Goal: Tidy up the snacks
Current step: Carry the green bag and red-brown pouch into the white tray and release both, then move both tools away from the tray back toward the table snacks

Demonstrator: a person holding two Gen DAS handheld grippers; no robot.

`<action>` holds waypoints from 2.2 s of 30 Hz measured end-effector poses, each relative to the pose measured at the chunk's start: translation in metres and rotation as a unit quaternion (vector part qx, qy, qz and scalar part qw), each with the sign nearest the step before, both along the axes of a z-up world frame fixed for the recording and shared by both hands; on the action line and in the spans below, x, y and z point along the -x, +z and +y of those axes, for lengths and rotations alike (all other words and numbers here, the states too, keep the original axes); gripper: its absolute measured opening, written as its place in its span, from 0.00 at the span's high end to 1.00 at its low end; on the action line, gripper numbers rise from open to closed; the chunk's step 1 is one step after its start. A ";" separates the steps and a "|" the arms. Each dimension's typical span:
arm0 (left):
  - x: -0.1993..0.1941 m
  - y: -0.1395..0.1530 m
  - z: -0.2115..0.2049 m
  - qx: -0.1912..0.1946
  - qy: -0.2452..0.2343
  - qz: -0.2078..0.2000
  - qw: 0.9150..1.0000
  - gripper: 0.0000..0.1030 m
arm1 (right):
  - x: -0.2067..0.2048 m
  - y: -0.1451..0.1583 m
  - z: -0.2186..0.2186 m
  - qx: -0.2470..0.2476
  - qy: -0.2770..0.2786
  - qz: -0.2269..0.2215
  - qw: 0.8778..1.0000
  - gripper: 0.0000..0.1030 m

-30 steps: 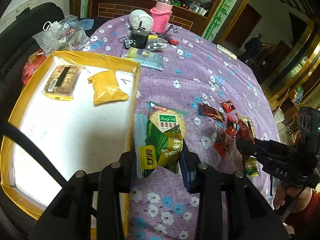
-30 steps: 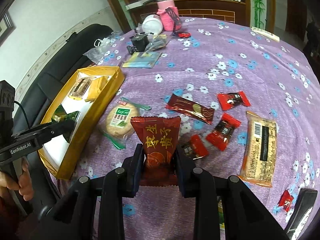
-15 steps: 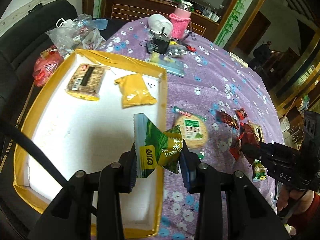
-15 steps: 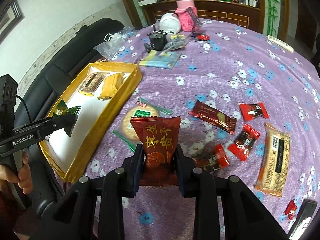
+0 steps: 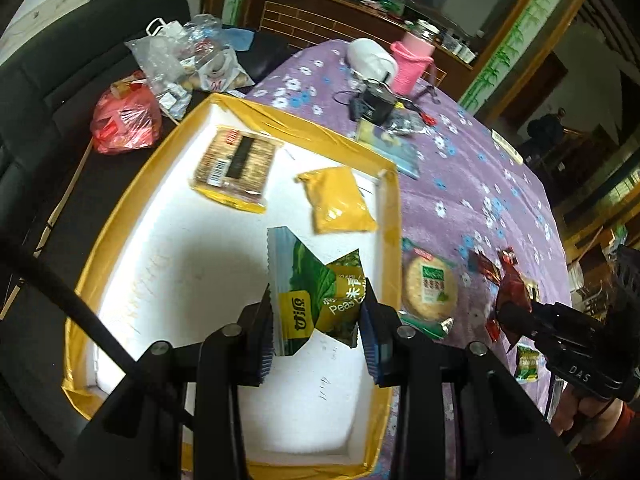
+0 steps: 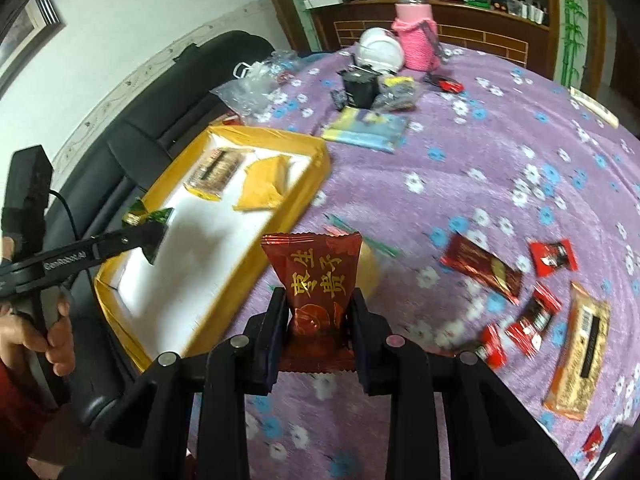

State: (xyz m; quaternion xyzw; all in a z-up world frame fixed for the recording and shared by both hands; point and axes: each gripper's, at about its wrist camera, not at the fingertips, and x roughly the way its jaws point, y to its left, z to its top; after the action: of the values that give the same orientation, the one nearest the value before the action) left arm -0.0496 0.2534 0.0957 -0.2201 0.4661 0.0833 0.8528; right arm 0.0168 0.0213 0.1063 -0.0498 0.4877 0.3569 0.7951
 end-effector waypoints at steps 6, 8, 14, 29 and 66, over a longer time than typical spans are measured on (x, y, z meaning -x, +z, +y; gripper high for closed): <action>-0.010 -0.011 0.018 0.016 0.005 0.016 1.000 0.63 | -0.006 0.008 0.031 -0.026 0.022 0.021 0.999 0.72; -0.014 -0.018 0.025 0.022 0.008 0.023 0.999 0.63 | -0.006 0.007 0.046 -0.032 0.033 0.030 0.998 0.72; -0.021 -0.033 0.051 0.049 0.031 0.040 0.998 0.63 | -0.006 -0.009 0.096 -0.030 0.065 0.069 0.995 0.72; -0.033 -0.059 0.093 0.036 0.041 0.062 0.997 0.63 | -0.035 -0.062 0.181 0.020 0.070 0.107 0.992 0.73; -0.050 -0.057 0.084 -0.011 0.018 0.054 0.998 0.39 | -0.058 -0.040 0.183 -0.014 0.001 0.097 0.995 0.46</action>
State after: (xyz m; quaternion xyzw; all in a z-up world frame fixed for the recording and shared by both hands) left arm 0.0007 0.3379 0.0385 -0.2144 0.5063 0.1156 0.8272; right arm 0.0744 0.2039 0.0668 -0.0039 0.5572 0.3674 0.7446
